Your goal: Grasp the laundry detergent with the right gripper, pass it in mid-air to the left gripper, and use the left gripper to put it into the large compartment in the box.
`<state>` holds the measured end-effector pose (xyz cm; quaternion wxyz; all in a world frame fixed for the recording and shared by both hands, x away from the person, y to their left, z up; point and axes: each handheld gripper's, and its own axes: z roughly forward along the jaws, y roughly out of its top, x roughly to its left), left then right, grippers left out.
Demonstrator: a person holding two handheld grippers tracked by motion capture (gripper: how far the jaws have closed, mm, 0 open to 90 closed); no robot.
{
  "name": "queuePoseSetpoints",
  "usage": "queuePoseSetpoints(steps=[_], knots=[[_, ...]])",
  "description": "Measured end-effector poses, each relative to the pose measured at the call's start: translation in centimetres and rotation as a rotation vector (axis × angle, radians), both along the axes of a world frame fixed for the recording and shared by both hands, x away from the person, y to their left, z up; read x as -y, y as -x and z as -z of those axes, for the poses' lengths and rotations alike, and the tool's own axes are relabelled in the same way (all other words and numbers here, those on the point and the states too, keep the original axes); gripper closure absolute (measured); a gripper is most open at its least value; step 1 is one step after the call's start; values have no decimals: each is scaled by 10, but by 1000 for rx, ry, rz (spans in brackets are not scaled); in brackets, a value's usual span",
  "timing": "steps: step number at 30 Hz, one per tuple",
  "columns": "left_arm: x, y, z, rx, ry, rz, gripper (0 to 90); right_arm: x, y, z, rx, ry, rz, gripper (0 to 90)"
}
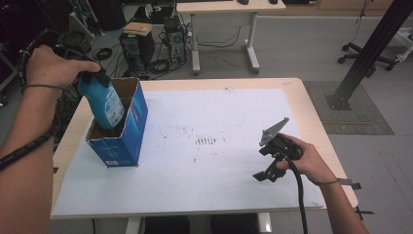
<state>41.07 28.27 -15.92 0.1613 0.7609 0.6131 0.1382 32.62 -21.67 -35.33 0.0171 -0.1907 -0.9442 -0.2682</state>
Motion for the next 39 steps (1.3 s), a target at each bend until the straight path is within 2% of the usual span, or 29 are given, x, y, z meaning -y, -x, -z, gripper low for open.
queuePoseSetpoints(steps=[5,6,10,11,14,15,17,18,24,32,39], knots=[[-1,0,5,-3,-2,-3,380,1,0,0,3,0,1,50],[-3,-1,13,-11,-1,-8,380,1,0,0,3,0,2,50],[-3,-1,15,-12,2,-12,380,1,0,-1,4,-1,3,50],[-5,-1,24,-17,6,-20,380,2,0,-1,4,-1,2,50],[-5,-1,24,-17,6,-20,380,2,0,-1,5,2,1,50],[-6,-2,30,-19,5,-22,380,2,0,-1,5,2,1,50],[-6,-2,30,-19,5,-22,380,2,0,-1,7,0,3,50],[-4,-3,36,-19,8,-27,380,2,0,-1,7,0,3,50],[-3,-4,41,-22,7,-27,380,2,0,-1,6,0,3,50],[-1,-5,58,-27,2,-45,380,2,1,0,5,-1,3,50],[1,-6,67,-36,-3,-55,379,1,0,1,4,-5,2,50]])
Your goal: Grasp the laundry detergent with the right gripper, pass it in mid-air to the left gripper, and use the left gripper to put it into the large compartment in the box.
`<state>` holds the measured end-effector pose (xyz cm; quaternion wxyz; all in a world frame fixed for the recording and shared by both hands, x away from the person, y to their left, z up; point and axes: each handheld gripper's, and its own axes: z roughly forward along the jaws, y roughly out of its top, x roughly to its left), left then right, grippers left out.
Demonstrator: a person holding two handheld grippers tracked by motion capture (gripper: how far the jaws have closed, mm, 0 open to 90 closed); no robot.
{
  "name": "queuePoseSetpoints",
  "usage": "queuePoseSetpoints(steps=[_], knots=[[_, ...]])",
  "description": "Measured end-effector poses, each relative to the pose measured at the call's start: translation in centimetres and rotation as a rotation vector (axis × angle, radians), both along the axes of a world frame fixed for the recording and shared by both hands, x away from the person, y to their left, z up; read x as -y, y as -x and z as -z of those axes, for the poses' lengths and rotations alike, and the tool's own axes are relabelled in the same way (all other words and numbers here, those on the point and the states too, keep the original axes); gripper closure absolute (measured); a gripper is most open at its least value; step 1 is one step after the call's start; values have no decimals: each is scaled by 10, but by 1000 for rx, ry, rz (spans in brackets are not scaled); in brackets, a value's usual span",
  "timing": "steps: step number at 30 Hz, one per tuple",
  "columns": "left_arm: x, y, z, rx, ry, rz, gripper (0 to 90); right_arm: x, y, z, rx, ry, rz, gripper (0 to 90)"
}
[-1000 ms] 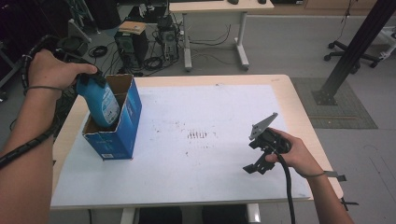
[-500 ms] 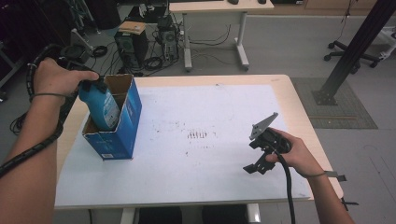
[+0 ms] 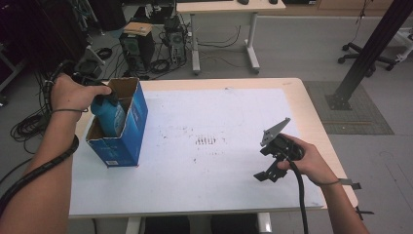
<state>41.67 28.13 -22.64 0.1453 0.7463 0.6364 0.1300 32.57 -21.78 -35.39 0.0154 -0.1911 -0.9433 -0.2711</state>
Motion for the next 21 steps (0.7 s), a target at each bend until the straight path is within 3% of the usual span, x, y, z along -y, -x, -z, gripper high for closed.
queuePoseSetpoints(steps=[21], knots=[[2,1,29,-15,-3,-22,379,0,1,2,-4,-4,4,50]])
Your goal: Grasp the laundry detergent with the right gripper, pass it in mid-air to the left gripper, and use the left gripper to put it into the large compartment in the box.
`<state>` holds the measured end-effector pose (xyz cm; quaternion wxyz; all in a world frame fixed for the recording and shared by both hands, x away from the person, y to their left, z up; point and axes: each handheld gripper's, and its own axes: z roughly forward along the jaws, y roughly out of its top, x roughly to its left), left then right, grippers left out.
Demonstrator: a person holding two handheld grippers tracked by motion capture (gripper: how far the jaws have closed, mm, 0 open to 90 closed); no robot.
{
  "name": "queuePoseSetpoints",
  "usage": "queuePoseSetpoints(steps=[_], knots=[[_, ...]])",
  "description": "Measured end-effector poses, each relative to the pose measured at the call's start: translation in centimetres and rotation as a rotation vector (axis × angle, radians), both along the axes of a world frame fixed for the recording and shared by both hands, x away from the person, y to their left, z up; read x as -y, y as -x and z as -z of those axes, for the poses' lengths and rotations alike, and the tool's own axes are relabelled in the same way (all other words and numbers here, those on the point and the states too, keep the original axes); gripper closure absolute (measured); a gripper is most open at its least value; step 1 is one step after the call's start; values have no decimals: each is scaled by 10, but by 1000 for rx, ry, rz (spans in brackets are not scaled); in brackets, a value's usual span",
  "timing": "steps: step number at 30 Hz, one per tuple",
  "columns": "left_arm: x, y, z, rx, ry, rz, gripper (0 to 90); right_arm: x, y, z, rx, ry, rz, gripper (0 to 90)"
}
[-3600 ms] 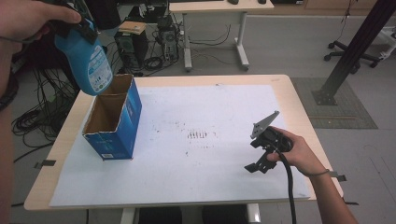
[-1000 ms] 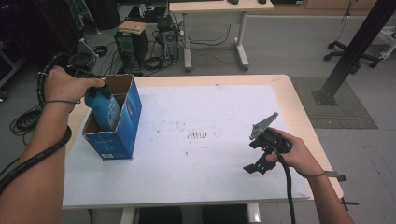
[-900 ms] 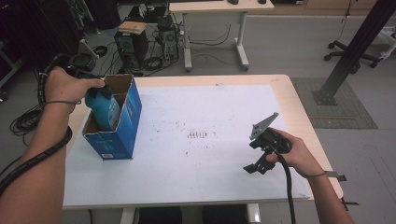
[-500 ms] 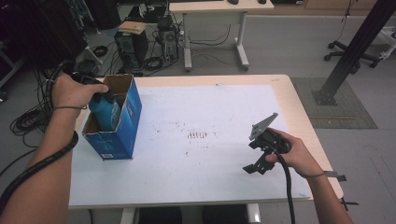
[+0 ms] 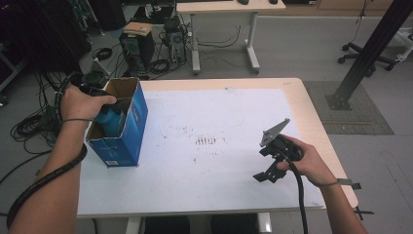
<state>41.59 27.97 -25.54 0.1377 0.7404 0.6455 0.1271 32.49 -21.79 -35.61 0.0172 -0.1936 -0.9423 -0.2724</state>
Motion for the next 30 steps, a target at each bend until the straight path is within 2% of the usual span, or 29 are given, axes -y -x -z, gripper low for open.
queuePoseSetpoints(steps=[8,10,24,30], knots=[[0,1,8,-6,-15,-5,379,2,1,1,-3,0,6,50],[0,1,15,-17,-8,-8,379,2,1,1,-2,1,7,50],[3,3,27,-28,-25,-2,379,1,1,1,0,0,5,50],[5,2,27,-32,-34,0,378,0,1,0,0,3,3,50]])
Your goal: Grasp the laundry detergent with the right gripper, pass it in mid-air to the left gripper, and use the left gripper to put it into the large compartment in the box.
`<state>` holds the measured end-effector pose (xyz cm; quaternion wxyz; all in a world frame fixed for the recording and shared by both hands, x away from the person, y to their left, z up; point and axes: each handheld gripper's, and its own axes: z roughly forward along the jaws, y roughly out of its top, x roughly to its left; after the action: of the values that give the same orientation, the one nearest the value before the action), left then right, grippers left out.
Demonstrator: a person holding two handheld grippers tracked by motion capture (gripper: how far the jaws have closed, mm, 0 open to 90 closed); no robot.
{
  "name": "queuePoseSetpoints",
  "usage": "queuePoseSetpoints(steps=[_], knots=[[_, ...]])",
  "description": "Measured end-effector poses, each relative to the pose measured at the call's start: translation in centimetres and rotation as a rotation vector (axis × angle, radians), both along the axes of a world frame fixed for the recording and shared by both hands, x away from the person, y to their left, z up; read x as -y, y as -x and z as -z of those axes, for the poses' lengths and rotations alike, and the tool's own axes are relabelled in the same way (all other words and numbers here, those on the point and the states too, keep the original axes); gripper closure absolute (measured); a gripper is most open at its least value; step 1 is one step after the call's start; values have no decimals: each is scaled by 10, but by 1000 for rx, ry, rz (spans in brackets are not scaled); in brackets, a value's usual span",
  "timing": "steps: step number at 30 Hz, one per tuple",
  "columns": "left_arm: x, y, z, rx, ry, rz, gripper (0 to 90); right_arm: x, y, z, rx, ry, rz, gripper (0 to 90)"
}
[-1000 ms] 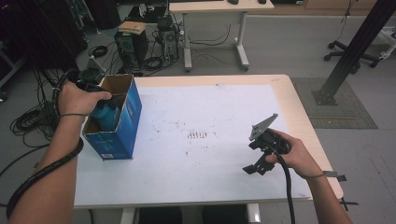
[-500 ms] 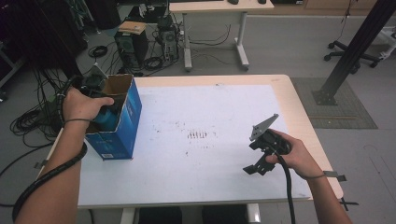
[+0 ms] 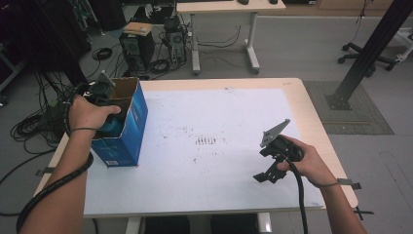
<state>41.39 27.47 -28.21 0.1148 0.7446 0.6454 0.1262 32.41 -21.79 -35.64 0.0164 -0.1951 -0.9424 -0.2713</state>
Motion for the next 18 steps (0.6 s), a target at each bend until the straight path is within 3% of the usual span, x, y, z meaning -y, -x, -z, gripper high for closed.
queuePoseSetpoints(steps=[18], knots=[[0,0,1,-9,3,-6,377,-2,-2,1,-2,1,-6,50]])
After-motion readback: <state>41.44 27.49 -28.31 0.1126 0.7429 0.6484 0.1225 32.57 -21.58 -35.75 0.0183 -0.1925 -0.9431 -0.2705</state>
